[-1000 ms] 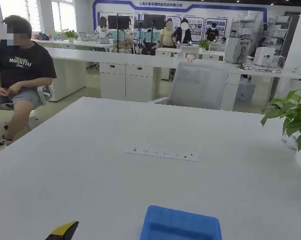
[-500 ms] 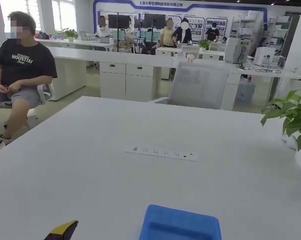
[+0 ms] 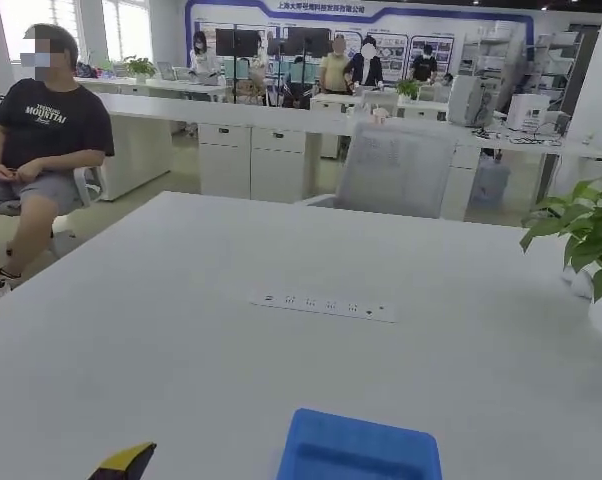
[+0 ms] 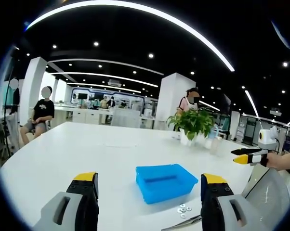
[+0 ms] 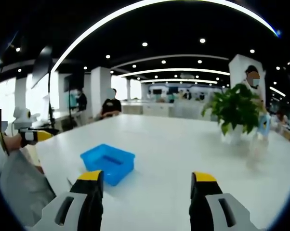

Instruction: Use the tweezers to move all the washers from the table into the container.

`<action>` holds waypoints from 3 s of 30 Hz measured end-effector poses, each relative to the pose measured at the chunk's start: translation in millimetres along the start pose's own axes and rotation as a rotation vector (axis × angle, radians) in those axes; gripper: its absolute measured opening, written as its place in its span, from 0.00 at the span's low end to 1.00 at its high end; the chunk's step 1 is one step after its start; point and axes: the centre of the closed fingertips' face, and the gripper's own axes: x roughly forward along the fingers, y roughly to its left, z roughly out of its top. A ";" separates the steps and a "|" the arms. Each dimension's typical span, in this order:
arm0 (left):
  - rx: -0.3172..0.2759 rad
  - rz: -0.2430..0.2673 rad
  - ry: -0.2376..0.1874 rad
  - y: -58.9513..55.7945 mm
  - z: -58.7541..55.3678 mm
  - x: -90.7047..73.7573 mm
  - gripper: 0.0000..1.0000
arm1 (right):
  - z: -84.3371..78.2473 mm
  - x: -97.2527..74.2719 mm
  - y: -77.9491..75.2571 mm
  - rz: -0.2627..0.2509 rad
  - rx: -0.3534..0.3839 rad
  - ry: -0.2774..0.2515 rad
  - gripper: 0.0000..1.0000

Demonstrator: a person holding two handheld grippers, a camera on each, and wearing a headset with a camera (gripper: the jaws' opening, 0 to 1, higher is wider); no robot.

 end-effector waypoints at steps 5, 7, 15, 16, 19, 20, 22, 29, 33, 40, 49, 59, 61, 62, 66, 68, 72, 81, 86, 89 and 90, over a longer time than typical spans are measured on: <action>-0.002 0.003 0.005 1.2 -1.1 -0.1 0.89 | -4.3 1.3 -1.9 0.005 0.001 0.015 0.72; -0.002 0.008 0.008 3.1 -2.2 -0.3 0.89 | -5.6 2.3 -0.1 0.016 0.000 0.022 0.72; -0.011 0.015 0.014 5.4 -3.5 -0.6 0.88 | -11.5 4.9 3.3 0.044 -0.039 0.057 0.71; -0.010 0.012 0.016 5.0 -3.8 -0.4 0.88 | -11.9 4.9 3.5 0.044 -0.039 0.058 0.71; 0.001 0.002 0.031 2.8 -6.4 0.6 0.87 | -12.9 4.1 1.3 0.050 -0.028 0.055 0.70; 0.004 0.000 0.034 2.4 -6.9 0.7 0.87 | -13.2 3.7 1.6 0.049 -0.025 0.055 0.70; 0.012 -0.002 0.049 2.0 -9.3 1.0 0.86 | -13.4 3.3 0.2 0.043 -0.021 0.055 0.70; 0.046 -0.011 0.120 -1.2 -20.2 1.7 0.80 | -18.6 2.7 -0.6 0.038 -0.012 0.085 0.68; 0.090 -0.049 0.211 -6.1 -35.4 1.5 0.77 | -27.7 2.2 0.7 0.046 -0.025 0.139 0.67; 0.025 -0.184 0.344 -22.0 -57.2 -2.7 0.49 | -40.7 1.4 33.4 0.180 -0.197 0.308 0.42; -0.140 -0.337 0.438 -30.0 -74.5 -2.0 0.29 | -44.6 24.7 118.5 0.478 -0.192 0.347 0.19; 0.025 -0.463 0.635 -36.1 -112.5 0.4 0.35 | -68.9 44.8 164.4 0.653 -0.278 0.427 0.12; 0.098 -0.487 0.688 -34.2 -122.0 2.1 0.36 | -74.1 46.4 168.9 0.674 -0.296 0.442 0.12; 0.139 -0.496 0.710 -33.6 -125.9 2.4 0.35 | -76.8 48.3 170.7 0.676 -0.302 0.448 0.11; 0.293 -0.523 0.776 -33.9 -141.4 7.2 0.36 | -86.6 49.4 179.6 0.704 -0.319 0.472 0.10; 0.365 -0.544 0.813 -35.1 -148.3 7.3 0.34 | -90.0 49.5 182.7 0.712 -0.331 0.479 0.10; 0.471 -0.616 0.849 -40.2 -155.3 6.2 0.22 | -95.4 47.7 188.0 0.726 -0.349 0.490 0.10; 0.732 -0.701 0.841 -36.9 -159.5 14.7 0.00 | -98.0 50.2 186.0 0.716 -0.348 0.489 0.09; 0.831 -0.764 0.836 -40.6 -160.4 10.0 0.00 | -98.4 53.7 182.2 0.708 -0.381 0.488 0.10; 0.889 -0.813 0.823 -48.0 -156.5 4.1 0.00 | -96.4 55.4 181.9 0.712 -0.392 0.479 0.10; 0.902 -0.805 0.827 -48.0 -155.5 3.1 0.00 | -96.2 55.5 181.8 0.713 -0.396 0.478 0.10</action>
